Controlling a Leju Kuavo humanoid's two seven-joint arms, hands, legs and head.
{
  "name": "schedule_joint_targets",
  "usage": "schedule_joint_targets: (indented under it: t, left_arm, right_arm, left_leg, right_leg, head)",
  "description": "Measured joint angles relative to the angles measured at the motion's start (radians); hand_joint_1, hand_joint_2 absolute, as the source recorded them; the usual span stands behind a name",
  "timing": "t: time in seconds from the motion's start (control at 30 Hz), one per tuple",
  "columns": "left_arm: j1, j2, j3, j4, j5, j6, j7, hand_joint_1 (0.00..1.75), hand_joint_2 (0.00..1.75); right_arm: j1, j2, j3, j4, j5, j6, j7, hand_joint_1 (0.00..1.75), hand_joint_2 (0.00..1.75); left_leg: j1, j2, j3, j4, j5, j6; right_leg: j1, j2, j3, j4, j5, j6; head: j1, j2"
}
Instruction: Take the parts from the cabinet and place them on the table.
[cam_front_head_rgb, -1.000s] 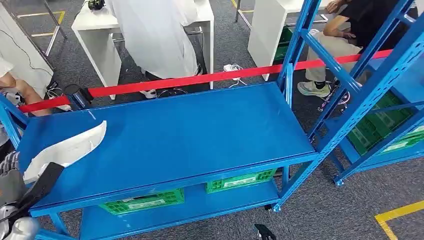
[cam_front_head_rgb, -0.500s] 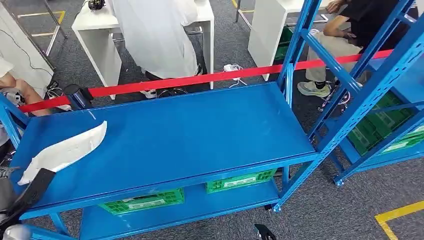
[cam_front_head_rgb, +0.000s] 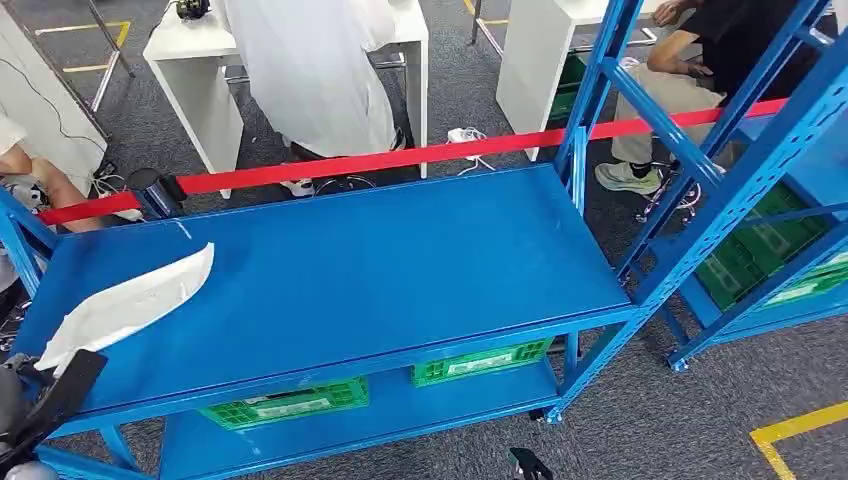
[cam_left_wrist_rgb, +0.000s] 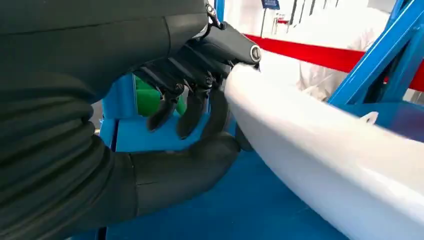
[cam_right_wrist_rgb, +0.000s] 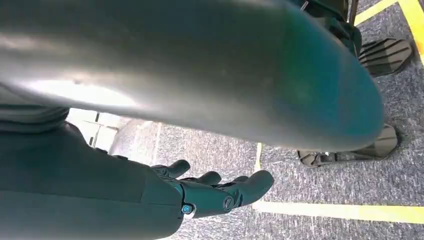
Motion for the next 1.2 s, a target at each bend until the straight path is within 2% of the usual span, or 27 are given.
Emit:
schedule_joint_targets:
  t: [0.03,0.1,0.13,0.17,0.2,0.23,0.3,0.33,0.57,0.73,1.2]
  left_arm:
    - [0.0,0.0,0.0,0.0,-0.001,0.003,-0.002,1.64,1.75]
    - [0.0,0.0,0.0,0.0,-0.005,0.012,-0.004,1.75,1.75]
    - [0.001,0.0,0.0,0.0,-0.007,0.017,-0.006,1.75,1.75]
    - [0.002,0.0,0.0,0.0,-0.01,0.023,-0.006,1.41,1.75]
    - [0.003,0.0,0.0,0.0,-0.016,0.03,-0.006,0.09,1.75]
    - [0.004,0.0,0.0,0.0,-0.023,0.039,-0.005,0.0,1.75]
    - [0.006,0.0,0.0,0.0,-0.039,0.063,0.0,0.0,1.75]
    - [0.006,-0.001,0.0,0.0,-0.045,0.071,0.001,0.0,0.0]
    - [0.024,-0.013,0.0,-0.01,-0.085,0.112,0.018,0.0,0.0]
    - [0.029,-0.025,-0.005,-0.025,-0.139,0.112,0.051,0.0,0.0]
    - [0.009,-0.036,-0.017,-0.025,-0.172,0.104,0.053,0.0,0.0]
  right_arm:
    - [0.0,0.0,0.0,0.0,0.0,0.0,0.0,0.0,0.0]
    - [0.0,0.0,0.0,0.0,0.0,0.0,0.0,0.0,0.0]
    - [0.0,0.0,0.0,0.0,0.0,0.001,0.0,0.0,0.0]
    - [0.0,0.0,0.0,0.0,0.0,0.001,0.0,0.0,0.0]
    - [0.0,0.0,0.0,0.0,0.0,0.001,0.0,0.0,0.0]
    - [0.0,0.0,0.0,0.0,0.0,0.002,0.0,0.0,0.0]
    - [0.0,0.0,-0.001,0.0,0.003,0.002,0.0,0.0,0.0]
    - [0.0,0.0,-0.001,0.0,0.003,0.002,0.0,0.0,0.0]
    - [0.0,0.0,-0.002,0.0,0.001,0.009,0.0,0.0,0.0]
    - [0.0,0.0,-0.006,0.0,0.003,0.013,0.0,0.0,0.0]
    - [0.0,0.0,-0.008,0.0,0.003,0.016,0.0,0.0,0.0]
  left_leg:
    - [0.0,0.0,0.0,0.0,0.0,0.0]
    - [0.0,0.0,0.0,0.0,0.0,0.0]
    - [0.0,0.0,0.0,0.0,0.0,0.0]
    - [0.0,0.0,0.0,0.0,0.0,0.0]
    - [0.0,0.0,0.0,0.0,0.0,0.0]
    - [0.0,0.0,0.0,0.0,0.0,0.0]
    - [0.0,0.0,0.0,0.0,0.0,0.0]
    - [0.0,0.0,0.0,0.0,0.0,0.0]
    - [0.0,0.0,0.0,0.0,0.0,0.0]
    - [0.0,0.0,0.0,0.0,0.0,0.0]
    - [0.0,0.001,0.0,0.0,0.0,0.0]
  right_leg:
    - [0.0,0.0,0.0,0.0,0.0,0.0]
    - [0.0,0.0,0.0,0.0,0.0,0.0]
    - [0.0,0.0,0.0,0.0,0.0,0.0]
    - [0.0,0.0,0.0,0.0,0.0,0.0]
    - [0.0,0.0,0.0,0.0,0.0,0.0]
    - [0.0,0.0,0.0,0.0,0.0,0.0]
    - [0.0,0.0,0.0,0.0,0.0,0.0]
    - [0.0,0.0,0.0,0.0,0.0,0.0]
    - [0.0,0.0,0.0,0.0,0.0,0.0]
    - [0.0,0.0,-0.001,0.0,0.0,0.0]
    - [0.0,0.0,-0.001,0.0,0.0,0.0]
  head:
    - [0.0,0.0]
    - [0.0,0.0]
    - [0.0,0.0]
    - [0.0,0.0]
    - [0.0,0.0]
    - [0.0,0.0]
    - [0.0,0.0]
    - [0.0,0.0]
    - [0.0,0.0]
    - [0.0,0.0]
    - [0.0,0.0]
